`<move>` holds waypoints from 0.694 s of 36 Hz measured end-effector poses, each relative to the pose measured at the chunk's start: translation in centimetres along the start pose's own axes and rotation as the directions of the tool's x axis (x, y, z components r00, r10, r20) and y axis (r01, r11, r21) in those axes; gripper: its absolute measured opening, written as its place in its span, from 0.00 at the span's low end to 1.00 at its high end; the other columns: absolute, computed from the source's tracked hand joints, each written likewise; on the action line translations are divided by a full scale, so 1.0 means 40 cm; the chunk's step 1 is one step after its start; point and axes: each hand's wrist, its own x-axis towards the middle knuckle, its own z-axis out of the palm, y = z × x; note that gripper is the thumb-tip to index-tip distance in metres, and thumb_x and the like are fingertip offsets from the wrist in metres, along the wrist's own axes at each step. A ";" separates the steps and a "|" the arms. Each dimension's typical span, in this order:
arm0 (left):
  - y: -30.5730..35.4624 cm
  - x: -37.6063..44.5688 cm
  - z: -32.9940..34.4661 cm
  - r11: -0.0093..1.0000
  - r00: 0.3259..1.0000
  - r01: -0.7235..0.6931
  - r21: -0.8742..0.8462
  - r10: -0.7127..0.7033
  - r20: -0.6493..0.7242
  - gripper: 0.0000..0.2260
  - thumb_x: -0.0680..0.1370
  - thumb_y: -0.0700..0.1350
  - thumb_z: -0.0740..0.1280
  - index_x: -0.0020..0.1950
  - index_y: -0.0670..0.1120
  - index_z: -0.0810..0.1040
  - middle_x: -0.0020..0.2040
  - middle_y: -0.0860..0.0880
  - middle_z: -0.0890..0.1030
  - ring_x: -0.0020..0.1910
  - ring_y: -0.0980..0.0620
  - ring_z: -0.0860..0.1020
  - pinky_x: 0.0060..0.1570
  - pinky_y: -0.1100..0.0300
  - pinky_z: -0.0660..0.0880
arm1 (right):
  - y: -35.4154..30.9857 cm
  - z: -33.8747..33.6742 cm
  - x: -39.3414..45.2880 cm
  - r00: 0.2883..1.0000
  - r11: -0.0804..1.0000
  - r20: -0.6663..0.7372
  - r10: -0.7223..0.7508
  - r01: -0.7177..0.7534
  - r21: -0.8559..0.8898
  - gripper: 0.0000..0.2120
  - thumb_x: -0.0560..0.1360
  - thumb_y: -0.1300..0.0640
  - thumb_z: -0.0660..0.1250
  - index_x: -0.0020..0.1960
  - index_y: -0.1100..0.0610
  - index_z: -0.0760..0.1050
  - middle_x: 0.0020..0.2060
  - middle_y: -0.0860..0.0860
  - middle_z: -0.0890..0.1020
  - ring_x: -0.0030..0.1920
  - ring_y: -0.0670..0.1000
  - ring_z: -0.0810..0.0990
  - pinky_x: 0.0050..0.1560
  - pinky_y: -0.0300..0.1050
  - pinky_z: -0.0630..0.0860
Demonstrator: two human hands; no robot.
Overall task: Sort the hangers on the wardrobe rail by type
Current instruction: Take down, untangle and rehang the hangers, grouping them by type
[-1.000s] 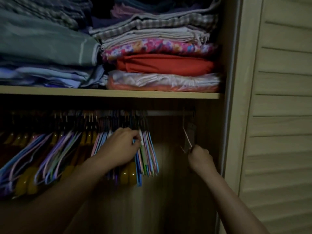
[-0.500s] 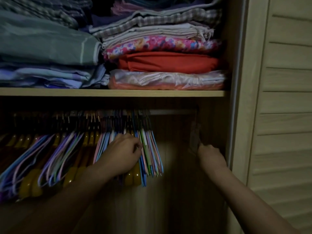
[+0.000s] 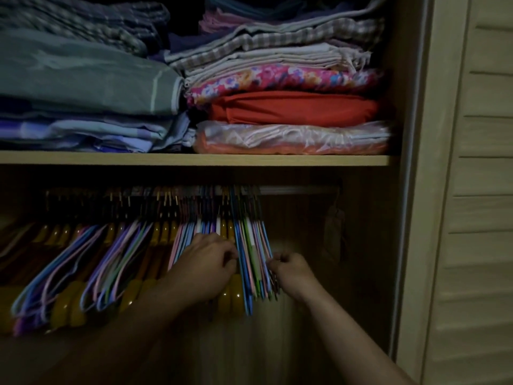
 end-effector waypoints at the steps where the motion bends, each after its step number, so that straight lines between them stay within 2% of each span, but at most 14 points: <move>1: -0.003 -0.004 0.000 1.000 1.000 0.008 -0.008 -0.008 -0.003 0.07 0.81 0.52 0.62 0.59 0.59 0.76 0.61 0.58 0.72 0.66 0.56 0.65 0.66 0.55 0.66 | -0.001 0.004 -0.005 1.000 1.000 -0.017 -0.006 0.006 -0.004 0.08 0.82 0.56 0.62 0.55 0.56 0.78 0.41 0.50 0.83 0.37 0.45 0.81 0.28 0.34 0.72; 4: -0.008 -0.010 -0.005 0.999 1.000 0.020 -0.026 -0.021 -0.022 0.09 0.82 0.52 0.62 0.60 0.58 0.76 0.61 0.58 0.72 0.65 0.57 0.64 0.66 0.56 0.66 | -0.008 -0.001 -0.017 0.993 0.997 -0.098 -0.071 0.067 -0.045 0.06 0.83 0.57 0.59 0.54 0.53 0.75 0.40 0.50 0.81 0.35 0.46 0.78 0.27 0.34 0.70; 5: -0.011 -0.011 -0.006 0.999 0.999 0.019 -0.028 -0.020 -0.027 0.09 0.82 0.52 0.62 0.60 0.58 0.76 0.61 0.58 0.72 0.65 0.57 0.64 0.66 0.56 0.66 | -0.009 -0.002 -0.020 0.986 0.993 -0.124 -0.108 0.102 -0.056 0.06 0.83 0.57 0.59 0.57 0.52 0.74 0.43 0.50 0.81 0.37 0.47 0.79 0.30 0.35 0.73; 7: -0.015 -0.015 -0.008 0.999 0.999 0.018 -0.028 -0.019 -0.032 0.08 0.81 0.52 0.62 0.60 0.58 0.76 0.61 0.58 0.72 0.65 0.57 0.64 0.65 0.57 0.66 | -0.004 -0.004 -0.024 0.962 0.974 -0.181 -0.204 0.179 -0.142 0.15 0.83 0.55 0.59 0.69 0.51 0.70 0.50 0.48 0.80 0.45 0.49 0.81 0.43 0.44 0.81; 9: -0.018 -0.020 -0.010 0.999 0.999 0.019 -0.038 -0.020 -0.028 0.07 0.82 0.52 0.62 0.58 0.59 0.76 0.60 0.58 0.72 0.64 0.57 0.64 0.65 0.57 0.66 | 0.002 -0.004 -0.028 0.926 0.936 -0.220 -0.306 0.251 -0.248 0.18 0.82 0.55 0.59 0.71 0.49 0.68 0.47 0.41 0.77 0.46 0.45 0.81 0.50 0.49 0.82; 12: -0.019 -0.026 -0.008 0.999 0.999 0.001 -0.051 -0.003 -0.037 0.07 0.82 0.51 0.62 0.57 0.59 0.76 0.59 0.59 0.71 0.64 0.58 0.64 0.64 0.58 0.66 | -0.006 -0.011 -0.022 0.896 0.906 -0.248 -0.368 0.285 -0.314 0.15 0.81 0.57 0.60 0.67 0.47 0.69 0.43 0.43 0.79 0.41 0.45 0.82 0.43 0.48 0.83; 14: -0.019 -0.029 -0.007 0.998 0.999 -0.012 -0.064 0.009 -0.052 0.06 0.82 0.50 0.62 0.57 0.59 0.76 0.59 0.60 0.70 0.62 0.60 0.62 0.62 0.60 0.64 | -0.031 -0.024 -0.003 0.889 0.909 -0.277 -0.366 0.277 -0.310 0.14 0.81 0.58 0.60 0.66 0.48 0.70 0.44 0.45 0.81 0.39 0.47 0.82 0.38 0.47 0.81; 16: -0.018 -0.031 -0.007 0.996 0.997 -0.025 -0.090 0.018 -0.071 0.07 0.82 0.49 0.62 0.57 0.59 0.75 0.59 0.61 0.68 0.60 0.63 0.60 0.60 0.63 0.62 | -0.061 -0.042 0.031 0.878 0.909 -0.315 -0.362 0.257 -0.328 0.13 0.81 0.58 0.61 0.64 0.50 0.73 0.46 0.47 0.81 0.42 0.49 0.81 0.39 0.46 0.77; 18: -0.011 -0.039 -0.004 0.989 0.992 -0.054 -0.139 0.038 -0.120 0.07 0.82 0.47 0.62 0.54 0.60 0.75 0.56 0.62 0.69 0.57 0.65 0.64 0.58 0.65 0.64 | -0.077 -0.062 0.068 0.881 0.908 -0.328 -0.340 0.218 -0.357 0.12 0.80 0.58 0.61 0.62 0.51 0.75 0.50 0.50 0.81 0.46 0.52 0.81 0.43 0.45 0.75; 21: 0.000 -0.075 0.004 0.963 0.954 -0.131 -0.234 0.058 -0.293 0.08 0.81 0.43 0.63 0.49 0.58 0.74 0.48 0.63 0.73 0.50 0.65 0.73 0.49 0.71 0.68 | -0.054 -0.090 0.101 0.906 0.924 -0.335 -0.259 0.131 -0.359 0.11 0.79 0.58 0.61 0.60 0.52 0.76 0.54 0.53 0.81 0.53 0.56 0.80 0.53 0.51 0.78; 23: 0.014 -0.126 0.011 0.920 0.924 -0.191 -0.342 0.052 -0.378 0.04 0.80 0.48 0.62 0.48 0.56 0.76 0.45 0.63 0.75 0.48 0.64 0.76 0.45 0.72 0.71 | -0.002 -0.106 0.089 0.926 0.943 -0.323 -0.196 0.086 -0.323 0.10 0.80 0.59 0.61 0.59 0.53 0.77 0.53 0.52 0.81 0.50 0.54 0.80 0.53 0.50 0.78; 25: 0.030 -0.194 0.039 0.853 0.912 -0.220 -0.474 0.007 -0.410 0.07 0.78 0.51 0.62 0.46 0.52 0.78 0.43 0.59 0.79 0.46 0.63 0.78 0.44 0.73 0.72 | 0.073 -0.117 0.054 0.949 0.967 -0.282 -0.143 0.072 -0.246 0.07 0.80 0.61 0.62 0.54 0.52 0.77 0.50 0.51 0.81 0.44 0.51 0.79 0.46 0.47 0.77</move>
